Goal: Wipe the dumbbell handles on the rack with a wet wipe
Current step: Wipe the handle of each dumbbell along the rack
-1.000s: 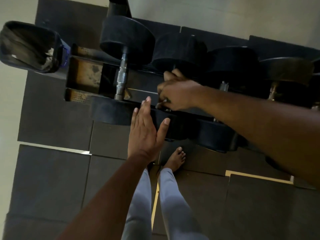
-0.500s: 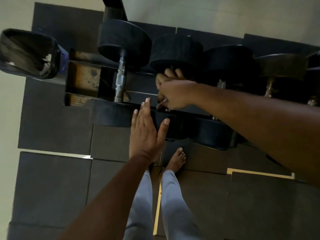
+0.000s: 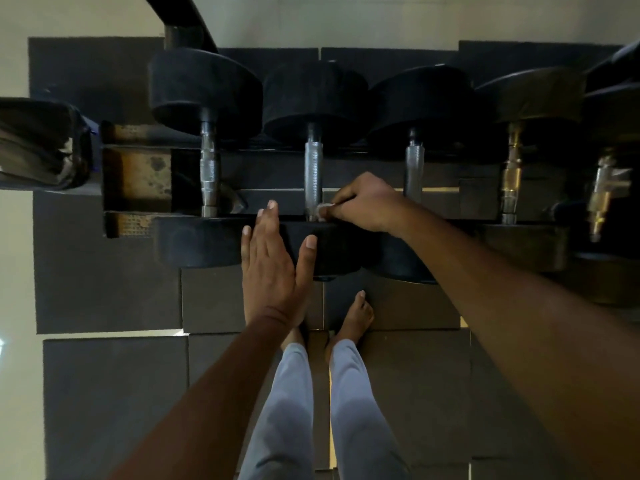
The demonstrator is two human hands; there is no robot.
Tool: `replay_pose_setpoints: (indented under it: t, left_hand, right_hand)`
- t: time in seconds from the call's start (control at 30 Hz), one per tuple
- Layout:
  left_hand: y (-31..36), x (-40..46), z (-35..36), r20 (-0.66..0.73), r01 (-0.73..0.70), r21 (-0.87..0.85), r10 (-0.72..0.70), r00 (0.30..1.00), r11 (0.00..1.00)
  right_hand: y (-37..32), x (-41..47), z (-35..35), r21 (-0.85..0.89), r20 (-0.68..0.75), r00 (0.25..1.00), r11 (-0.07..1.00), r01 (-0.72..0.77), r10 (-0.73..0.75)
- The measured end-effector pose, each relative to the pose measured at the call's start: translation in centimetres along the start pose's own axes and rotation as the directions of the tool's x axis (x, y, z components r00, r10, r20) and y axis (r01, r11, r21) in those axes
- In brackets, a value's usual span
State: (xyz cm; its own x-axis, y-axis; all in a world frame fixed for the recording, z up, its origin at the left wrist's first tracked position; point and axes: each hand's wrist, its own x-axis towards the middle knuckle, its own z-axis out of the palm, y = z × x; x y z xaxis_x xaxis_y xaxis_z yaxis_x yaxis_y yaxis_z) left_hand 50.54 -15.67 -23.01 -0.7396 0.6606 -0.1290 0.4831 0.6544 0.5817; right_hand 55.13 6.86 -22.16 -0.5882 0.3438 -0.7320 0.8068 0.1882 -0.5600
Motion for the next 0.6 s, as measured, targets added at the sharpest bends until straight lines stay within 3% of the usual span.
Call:
replay_pose_setpoints:
  t: [0.2,0.43,0.6]
  left_hand:
    - [-0.2,0.2,0.2,-0.015,-0.006,0.016,0.006,1.000,1.000]
    - [0.0,0.2,0.3,-0.046,-0.001,0.002,0.002,0.999,1.000]
    - [0.1,0.2,0.3,-0.051,0.000,-0.008,-0.001,0.999,1.000]
  right_hand:
    - [0.2,0.8,-0.2,0.035,0.064,0.997,0.998,-0.054,0.051]
    - [-0.3,2.9,0.7,-0.120,0.112,0.993,0.993,-0.008,0.022]
    - [-0.2,2.6,0.1,-0.109,0.118,0.992,0.994,-0.022,0.034]
